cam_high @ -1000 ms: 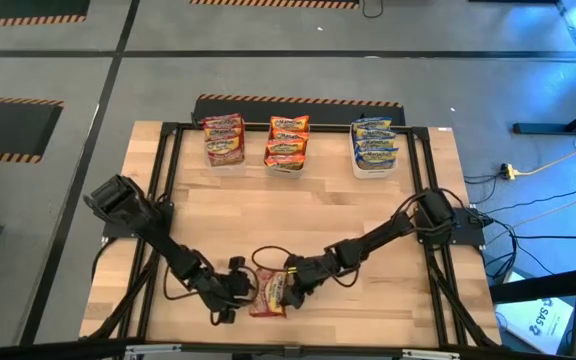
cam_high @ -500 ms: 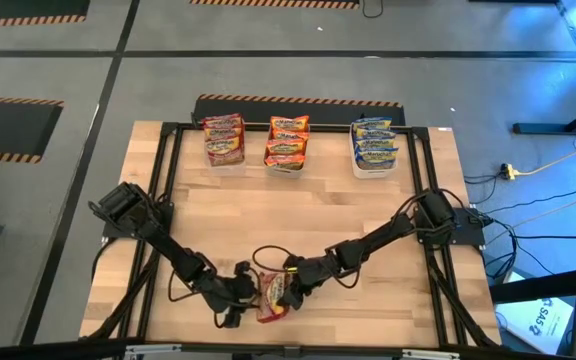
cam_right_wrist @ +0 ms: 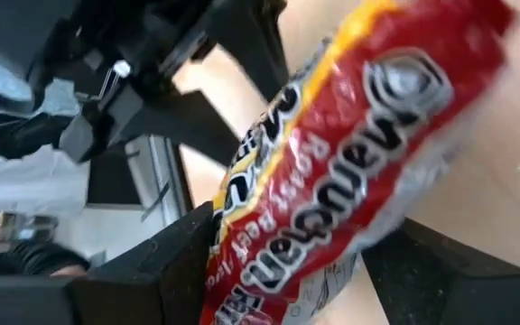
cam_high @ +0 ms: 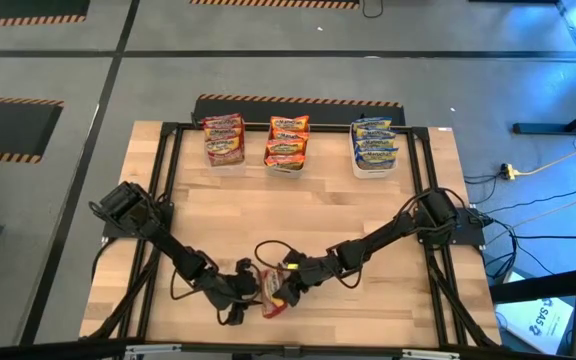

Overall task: Sort Maruchan noodles
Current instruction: Put the red noodle pack into the transparent bin

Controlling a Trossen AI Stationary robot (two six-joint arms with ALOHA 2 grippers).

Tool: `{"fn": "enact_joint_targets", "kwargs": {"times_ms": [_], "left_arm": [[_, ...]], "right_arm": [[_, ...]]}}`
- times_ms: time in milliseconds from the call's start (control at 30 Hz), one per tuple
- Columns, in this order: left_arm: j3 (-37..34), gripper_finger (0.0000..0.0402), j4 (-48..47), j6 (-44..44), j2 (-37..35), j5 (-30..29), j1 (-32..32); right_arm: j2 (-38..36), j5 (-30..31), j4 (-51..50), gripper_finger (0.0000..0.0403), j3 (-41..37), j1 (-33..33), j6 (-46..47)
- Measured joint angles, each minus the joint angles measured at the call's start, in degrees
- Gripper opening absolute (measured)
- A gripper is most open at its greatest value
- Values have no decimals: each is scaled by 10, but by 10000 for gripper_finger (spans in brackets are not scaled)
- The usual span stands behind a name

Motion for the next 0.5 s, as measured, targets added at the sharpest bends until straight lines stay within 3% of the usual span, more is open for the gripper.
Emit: {"fn": "enact_joint_targets", "kwargs": {"times_ms": [167, 500], "left_arm": [[0, 158, 2, -10, 0, 0, 5], [0, 158, -33, 34, -41, 4, 5]], "right_arm": [[0, 34, -4, 228, 0, 0, -21], [0, 19, -29, 110, 2, -1, -101]]}}
